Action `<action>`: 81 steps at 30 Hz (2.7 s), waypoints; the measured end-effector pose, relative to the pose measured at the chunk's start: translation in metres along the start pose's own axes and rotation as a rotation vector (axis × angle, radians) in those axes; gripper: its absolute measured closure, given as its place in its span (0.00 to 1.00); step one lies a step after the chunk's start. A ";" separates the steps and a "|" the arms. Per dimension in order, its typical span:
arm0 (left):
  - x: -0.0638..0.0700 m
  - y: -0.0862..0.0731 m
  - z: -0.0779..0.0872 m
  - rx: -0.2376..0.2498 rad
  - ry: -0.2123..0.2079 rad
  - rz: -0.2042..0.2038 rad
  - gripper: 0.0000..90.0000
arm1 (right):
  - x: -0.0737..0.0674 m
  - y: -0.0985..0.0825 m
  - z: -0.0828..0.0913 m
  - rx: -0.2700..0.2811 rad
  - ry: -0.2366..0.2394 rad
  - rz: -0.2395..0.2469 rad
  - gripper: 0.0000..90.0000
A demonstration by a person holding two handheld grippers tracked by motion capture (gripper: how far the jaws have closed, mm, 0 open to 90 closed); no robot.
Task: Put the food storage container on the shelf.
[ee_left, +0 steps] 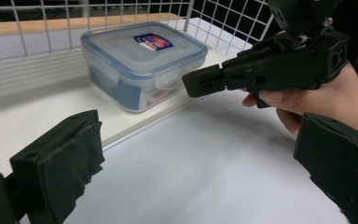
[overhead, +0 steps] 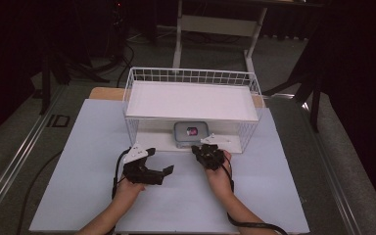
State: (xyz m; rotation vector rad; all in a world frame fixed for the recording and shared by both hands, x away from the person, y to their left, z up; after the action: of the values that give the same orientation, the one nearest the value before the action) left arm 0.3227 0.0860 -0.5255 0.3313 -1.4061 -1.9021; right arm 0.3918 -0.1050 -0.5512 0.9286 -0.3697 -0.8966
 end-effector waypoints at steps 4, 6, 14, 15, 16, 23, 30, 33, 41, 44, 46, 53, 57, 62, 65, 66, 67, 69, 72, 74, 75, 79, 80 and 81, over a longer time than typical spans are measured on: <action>-0.001 0.000 0.001 -0.001 0.003 0.000 0.02 | -0.004 0.003 -0.007 -0.003 0.006 -0.001 1.00; -0.001 0.000 0.001 -0.004 0.001 -0.003 0.02 | -0.006 0.005 -0.011 -0.003 -0.002 0.013 1.00; -0.002 -0.002 0.002 -0.009 0.002 -0.005 0.02 | -0.006 0.012 -0.021 0.004 -0.008 0.011 1.00; -0.002 -0.002 0.002 -0.010 0.000 -0.007 0.02 | -0.006 0.013 -0.022 0.006 -0.009 0.012 1.00; -0.002 -0.002 0.002 -0.009 0.000 -0.006 0.02 | -0.006 0.014 -0.024 0.007 -0.009 0.011 1.00; -0.002 -0.002 0.004 -0.007 0.000 -0.009 0.02 | -0.007 0.021 -0.031 0.009 -0.021 0.010 1.00; -0.002 -0.002 0.003 -0.006 -0.001 -0.021 0.02 | -0.003 0.026 -0.031 0.016 -0.030 0.026 1.00; -0.002 -0.002 0.003 -0.004 0.001 -0.025 0.02 | -0.005 0.024 -0.024 0.020 -0.014 0.008 1.00; 0.006 -0.001 0.001 0.007 -0.037 -0.059 0.02 | -0.013 0.014 0.002 0.043 0.035 0.035 0.88; 0.013 0.002 0.001 0.010 -0.062 -0.088 0.02 | -0.014 0.011 0.016 0.051 0.049 0.048 0.78; 0.016 0.005 0.002 0.016 -0.078 -0.107 0.02 | -0.014 0.010 0.025 0.061 0.053 0.047 0.72; 0.032 0.015 0.005 0.019 -0.131 -0.139 0.02 | -0.012 0.006 0.051 0.089 0.098 0.030 0.39; 0.038 0.016 0.006 0.006 -0.149 -0.156 0.02 | -0.014 0.004 0.057 0.075 0.123 0.039 0.24; 0.042 0.015 0.008 0.005 -0.166 -0.146 0.02 | -0.013 -0.002 0.065 0.077 0.144 0.027 0.18; 0.044 0.015 0.012 -0.001 -0.171 -0.155 0.02 | -0.011 -0.005 0.072 0.085 0.127 0.045 0.17; 0.045 0.015 0.013 -0.001 -0.173 -0.161 0.02 | -0.010 -0.005 0.074 0.090 0.122 0.053 0.17; 0.046 0.014 0.015 -0.002 -0.178 -0.165 0.02 | -0.009 -0.006 0.076 0.093 0.126 0.054 0.17; 0.046 0.013 0.017 -0.003 -0.175 -0.165 0.02 | -0.006 -0.007 0.080 0.095 0.128 0.060 0.17; 0.044 0.008 0.022 -0.008 -0.174 -0.160 0.02 | -0.001 -0.012 0.090 0.099 0.151 0.065 0.17; 0.044 0.005 0.025 -0.009 -0.170 -0.162 0.02 | 0.001 -0.014 0.094 0.100 0.157 0.065 0.17; 0.043 0.004 0.026 -0.014 -0.170 -0.164 0.02 | 0.002 -0.015 0.096 0.098 0.156 0.066 0.17; 0.040 -0.001 0.033 -0.021 -0.165 -0.156 0.02 | 0.006 -0.020 0.104 0.092 0.160 0.055 0.17; 0.040 -0.002 0.035 -0.024 -0.165 -0.152 0.02 | 0.006 -0.022 0.106 0.094 0.159 0.060 0.17; 0.039 -0.003 0.037 -0.027 -0.161 -0.156 0.02 | 0.006 -0.024 0.108 0.091 0.166 0.060 0.17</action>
State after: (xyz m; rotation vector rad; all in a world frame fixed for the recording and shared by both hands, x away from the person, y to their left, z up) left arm 0.2721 0.0859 -0.5068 0.2870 -1.4953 -2.1131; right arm 0.3162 -0.1741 -0.5093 1.0626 -0.2959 -0.7469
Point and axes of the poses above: each handheld gripper's, and its own axes: z roughly backward along the jaws, y roughly out of its top, x roughly to its right, the point moved 5 cm from there along -z, roughly forward along the jaws
